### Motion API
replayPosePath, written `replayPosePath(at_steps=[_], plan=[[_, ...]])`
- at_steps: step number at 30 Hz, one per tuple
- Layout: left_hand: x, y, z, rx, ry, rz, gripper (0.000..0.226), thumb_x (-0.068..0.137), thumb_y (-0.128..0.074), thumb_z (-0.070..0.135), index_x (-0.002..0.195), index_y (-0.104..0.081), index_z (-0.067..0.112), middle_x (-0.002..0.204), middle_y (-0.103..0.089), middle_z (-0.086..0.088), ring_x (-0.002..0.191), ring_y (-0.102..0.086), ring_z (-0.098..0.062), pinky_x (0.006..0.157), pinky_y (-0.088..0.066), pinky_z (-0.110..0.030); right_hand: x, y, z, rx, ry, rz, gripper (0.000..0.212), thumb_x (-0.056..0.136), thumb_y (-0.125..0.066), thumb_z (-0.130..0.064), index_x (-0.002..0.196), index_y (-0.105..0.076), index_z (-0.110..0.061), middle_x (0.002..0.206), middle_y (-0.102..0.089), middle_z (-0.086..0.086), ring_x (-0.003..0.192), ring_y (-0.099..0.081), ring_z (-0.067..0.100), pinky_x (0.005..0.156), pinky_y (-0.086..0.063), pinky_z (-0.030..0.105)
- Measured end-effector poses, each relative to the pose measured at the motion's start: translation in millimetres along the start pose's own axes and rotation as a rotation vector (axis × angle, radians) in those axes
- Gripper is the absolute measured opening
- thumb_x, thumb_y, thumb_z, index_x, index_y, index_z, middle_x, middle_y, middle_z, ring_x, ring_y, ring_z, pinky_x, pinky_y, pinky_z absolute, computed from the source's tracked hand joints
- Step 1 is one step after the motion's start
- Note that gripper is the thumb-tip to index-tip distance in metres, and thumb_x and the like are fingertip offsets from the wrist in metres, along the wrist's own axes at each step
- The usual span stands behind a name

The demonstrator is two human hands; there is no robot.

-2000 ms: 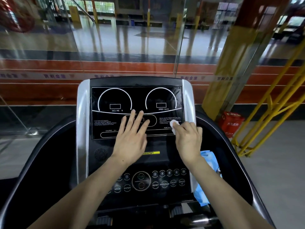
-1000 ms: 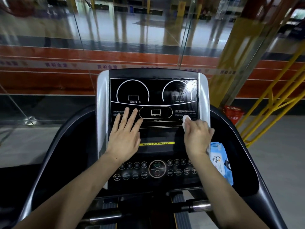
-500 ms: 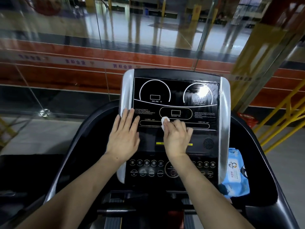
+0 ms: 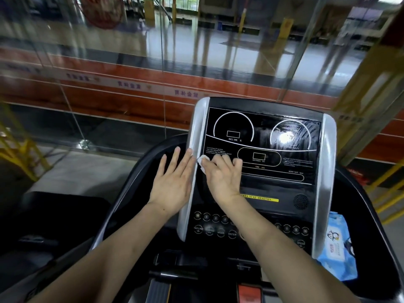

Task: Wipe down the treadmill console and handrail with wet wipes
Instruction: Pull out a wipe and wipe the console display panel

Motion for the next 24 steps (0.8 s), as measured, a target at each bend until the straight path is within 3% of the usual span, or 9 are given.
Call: replayPosePath(at_steps=[3, 7, 11, 14, 17, 21, 24], plan=[[1, -2, 5, 0.002, 0.003, -0.022, 0.063, 0.104, -0.017, 0.032, 0.165, -0.011, 0.015, 0.175, 0.000, -0.003, 0.161, 0.006, -0.032, 0.129, -0.008, -0.057, 5, 5, 3, -0.020, -0.017, 0.035, 0.002, 0.096, -0.070, -0.032, 0.096, -0.071, -0.031, 0.075, -0.052, -0.007, 0.078, -0.052, 0.020, 0.076, -0.033, 0.040], [6, -2, 14, -0.026, 0.018, -0.022, 0.064, 0.105, -0.037, 0.030, 0.165, -0.021, 0.012, 0.175, -0.002, -0.009, 0.161, 0.006, -0.032, 0.129, -0.009, -0.056, 21, 12, 14, -0.057, -0.063, 0.079, 0.004, 0.095, -0.066, -0.034, 0.092, -0.068, -0.031, 0.075, -0.050, -0.006, 0.077, -0.051, 0.021, 0.076, -0.031, 0.041], [14, -3, 27, -0.018, 0.011, -0.041, 0.063, 0.104, -0.036, 0.030, 0.163, -0.023, 0.013, 0.174, -0.002, -0.019, 0.161, 0.010, -0.034, 0.129, -0.007, -0.058, 21, 12, 29, -0.036, -0.081, 0.081, 0.004, 0.092, -0.070, -0.033, 0.088, -0.069, -0.032, 0.075, -0.050, -0.006, 0.077, -0.052, 0.021, 0.075, -0.030, 0.041], [24, -3, 41, -0.020, -0.004, -0.030, 0.063, 0.103, -0.040, 0.031, 0.162, -0.027, 0.013, 0.173, -0.004, -0.021, 0.161, 0.009, -0.035, 0.129, -0.008, -0.059, 15, 17, 59, -0.063, -0.148, 0.095, 0.005, 0.090, -0.075, -0.034, 0.089, -0.071, -0.034, 0.074, -0.051, -0.007, 0.078, -0.051, 0.019, 0.076, -0.028, 0.039], [36, -3, 60, -0.022, -0.040, -0.013, 0.063, 0.102, -0.042, 0.032, 0.161, -0.030, 0.013, 0.173, -0.007, -0.022, 0.161, 0.004, -0.037, 0.129, -0.009, -0.059, 4, 30, 100, -0.093, -0.218, 0.146, 0.009, 0.096, -0.067, -0.038, 0.091, -0.074, -0.034, 0.074, -0.051, -0.007, 0.077, -0.051, 0.020, 0.076, -0.028, 0.040], [53, -6, 91, -0.059, -0.093, -0.004, 0.063, 0.103, -0.042, 0.032, 0.162, -0.027, 0.015, 0.173, -0.004, -0.020, 0.161, 0.008, -0.036, 0.129, -0.007, -0.058, -12, 49, 153, -0.124, -0.268, 0.205, 0.006, 0.095, -0.071, -0.036, 0.098, -0.077, -0.036, 0.075, -0.053, -0.005, 0.074, -0.051, 0.022, 0.074, -0.030, 0.041], [64, -6, 115, -0.079, -0.130, 0.013, 0.063, 0.103, -0.043, 0.033, 0.162, -0.028, 0.015, 0.173, -0.004, -0.020, 0.161, 0.009, -0.035, 0.129, -0.008, -0.058, -27, 64, 188, -0.176, -0.323, 0.225, 0.016, 0.099, -0.063, -0.033, 0.097, -0.079, -0.033, 0.075, -0.056, -0.003, 0.072, -0.052, 0.024, 0.075, -0.027, 0.040]])
Point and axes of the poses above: each hand's wrist, its own x-axis towards the middle knuckle, its own y-axis out of the back of the hand, z = x × y, the point moved 8 cm from there along x, towards the middle knuckle
